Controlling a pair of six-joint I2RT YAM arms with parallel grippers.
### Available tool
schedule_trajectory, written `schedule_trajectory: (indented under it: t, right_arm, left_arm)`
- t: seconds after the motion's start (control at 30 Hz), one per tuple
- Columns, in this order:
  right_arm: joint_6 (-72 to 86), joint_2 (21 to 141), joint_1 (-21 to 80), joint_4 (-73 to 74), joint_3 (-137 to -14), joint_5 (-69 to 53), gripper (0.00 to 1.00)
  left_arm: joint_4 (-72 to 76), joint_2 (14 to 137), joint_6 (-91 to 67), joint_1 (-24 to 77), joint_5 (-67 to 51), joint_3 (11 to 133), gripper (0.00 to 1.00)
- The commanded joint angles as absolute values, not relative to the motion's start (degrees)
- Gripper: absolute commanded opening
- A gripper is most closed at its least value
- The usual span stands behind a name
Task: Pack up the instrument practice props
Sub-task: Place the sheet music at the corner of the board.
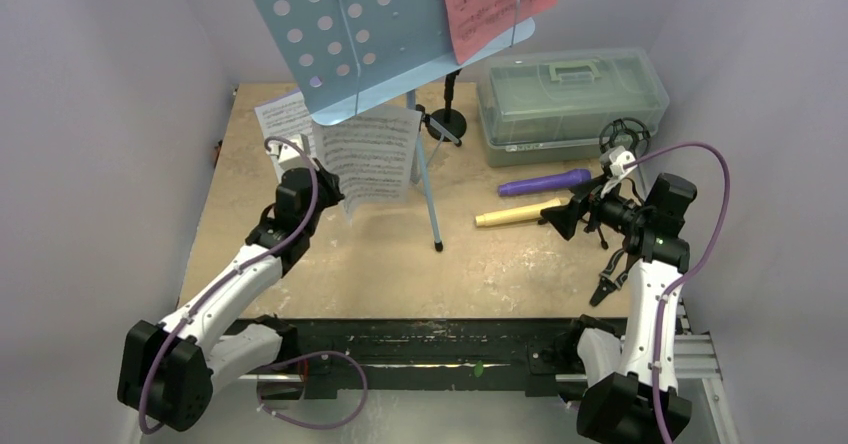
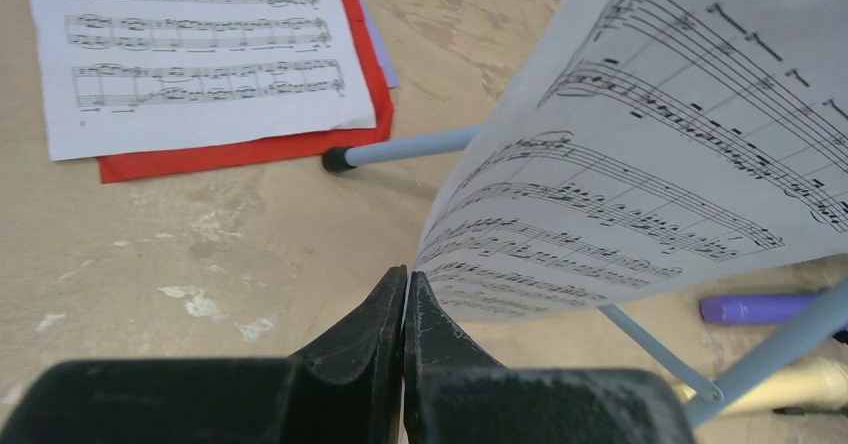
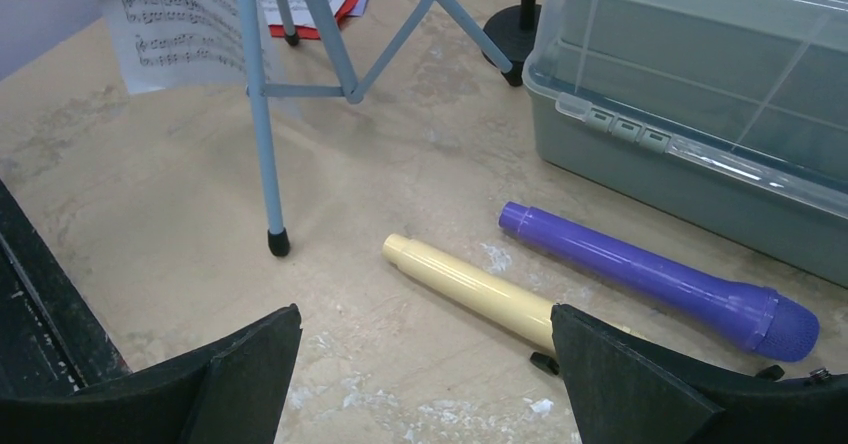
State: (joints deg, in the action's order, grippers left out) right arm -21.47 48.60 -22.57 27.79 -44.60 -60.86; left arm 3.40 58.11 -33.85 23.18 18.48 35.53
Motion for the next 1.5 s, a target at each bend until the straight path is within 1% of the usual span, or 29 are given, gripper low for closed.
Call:
schedule_trajectory:
  t: [0.0, 0.3, 0.73, 0.97, 1.4, 1.43, 1.47]
  right_arm:
    - [-21.4, 47.6, -22.8, 26.4, -44.3, -59.4, 0.99]
    - [-21.8, 46.9, -22.8, 26.7, -44.3, -59.1, 0.99]
    - [-22.4, 46.4, -22.8, 27.3, -44.5, -59.5, 0.99]
    - [-22.5, 46.3, -22.8, 27.4, -44.5, -59.6, 0.99]
    - [-22.7, 46.7, -22.8, 27.5, -44.4, -59.6, 0.99]
    - [-22.6, 46.7, -22.8, 27.5, -44.4, -59.6, 0.99]
    - [-22.7, 46.7, -22.8, 27.5, -44.4, -59.6, 0.99]
  left_arm:
    - [4.0, 60.4, -34.6, 18.2, 18.6, 39.2, 0.00]
    - [7.4, 66.8, -38.1, 8.2, 12.3, 42.5, 0.00]
    - [3.6, 87.8, -40.2, -1.7, 6.3, 60.7, 0.00]
    - [1.7, 95.2, -40.3, -4.0, 4.9, 66.6, 0.00]
    - [0.1, 104.4, -42.1, -8.1, 2.5, 70.4, 0.00]
    - [-1.6, 105.0, -42.4, -8.3, 2.8, 71.0, 0.01]
    - [-3.2, 106.0, -42.5, -8.3, 3.0, 71.9, 0.04]
